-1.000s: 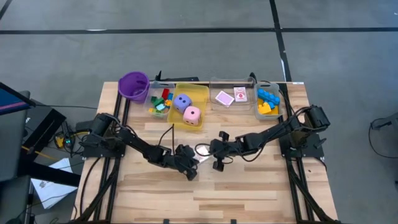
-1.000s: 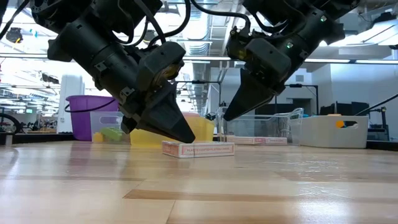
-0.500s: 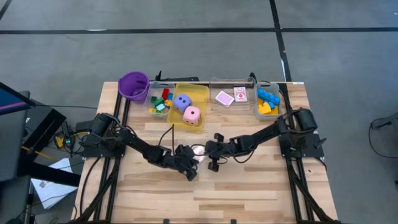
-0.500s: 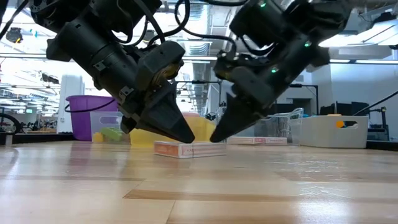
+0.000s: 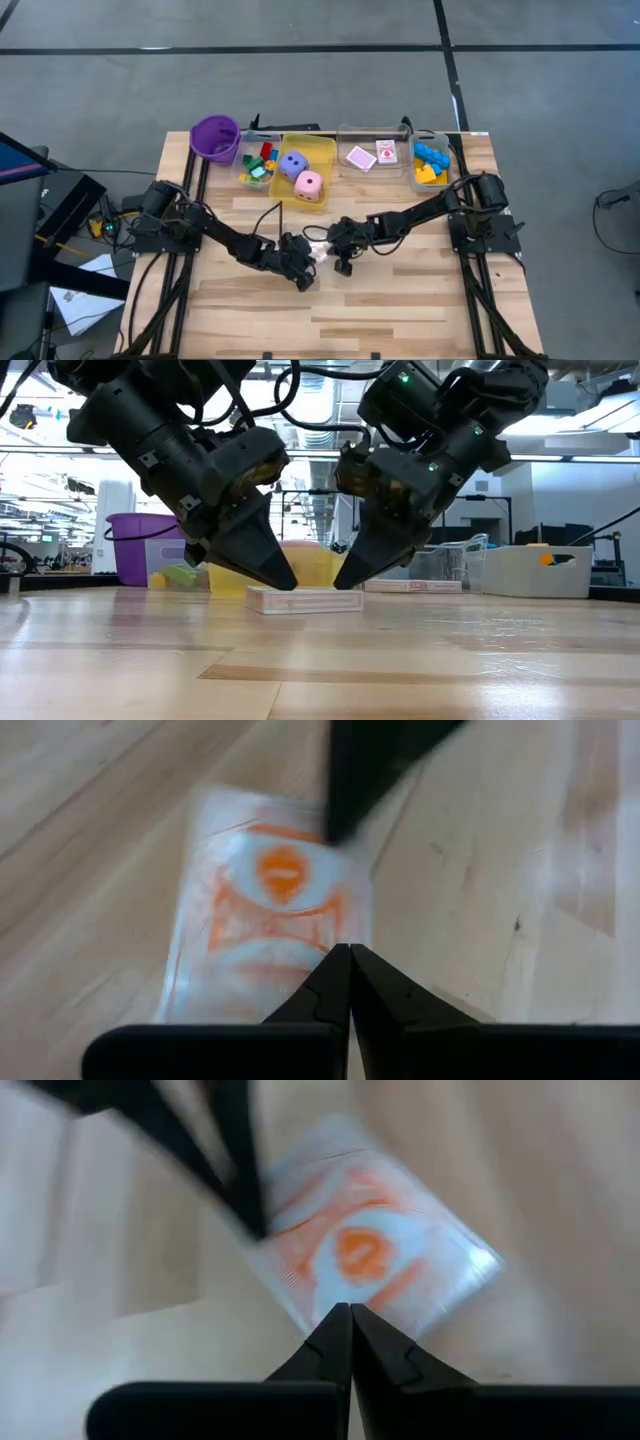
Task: Pick & Place Toys
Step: Put the orange playing card into the transparent bin
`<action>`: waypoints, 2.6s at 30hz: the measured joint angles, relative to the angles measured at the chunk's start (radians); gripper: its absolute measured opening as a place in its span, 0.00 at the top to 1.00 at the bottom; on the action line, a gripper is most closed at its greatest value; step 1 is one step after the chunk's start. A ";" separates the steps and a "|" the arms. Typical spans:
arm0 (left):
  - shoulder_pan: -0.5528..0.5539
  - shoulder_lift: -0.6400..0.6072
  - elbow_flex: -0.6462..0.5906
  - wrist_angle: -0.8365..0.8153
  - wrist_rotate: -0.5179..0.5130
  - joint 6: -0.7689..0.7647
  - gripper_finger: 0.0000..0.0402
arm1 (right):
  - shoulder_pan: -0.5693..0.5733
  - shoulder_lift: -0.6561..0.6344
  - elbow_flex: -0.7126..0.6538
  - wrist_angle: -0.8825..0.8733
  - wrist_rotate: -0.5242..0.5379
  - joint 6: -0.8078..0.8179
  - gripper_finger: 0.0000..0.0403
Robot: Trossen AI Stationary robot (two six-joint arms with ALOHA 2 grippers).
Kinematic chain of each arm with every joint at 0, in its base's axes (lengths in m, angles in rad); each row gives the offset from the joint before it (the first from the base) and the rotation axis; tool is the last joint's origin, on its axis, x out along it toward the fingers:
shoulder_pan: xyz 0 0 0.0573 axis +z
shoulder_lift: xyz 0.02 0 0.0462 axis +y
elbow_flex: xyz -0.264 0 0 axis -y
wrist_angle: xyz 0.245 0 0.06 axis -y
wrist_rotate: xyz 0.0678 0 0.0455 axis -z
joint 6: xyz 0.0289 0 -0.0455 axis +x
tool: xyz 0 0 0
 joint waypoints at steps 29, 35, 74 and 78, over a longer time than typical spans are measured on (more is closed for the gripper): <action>-0.017 -0.059 -0.007 -0.062 0.007 -0.017 1.00 | 0.014 0.005 -0.003 0.041 -0.014 -0.015 1.00; -0.026 -0.059 -0.007 -0.058 0.012 -0.032 1.00 | 0.014 0.005 -0.004 0.038 0.048 -0.015 1.00; -0.030 -0.059 -0.004 -0.097 -0.029 -0.007 1.00 | 0.009 0.006 -0.003 0.054 -0.055 0.012 1.00; -0.030 -0.060 -0.005 -0.095 -0.017 -0.011 1.00 | 0.009 0.006 -0.003 0.054 -0.047 0.012 1.00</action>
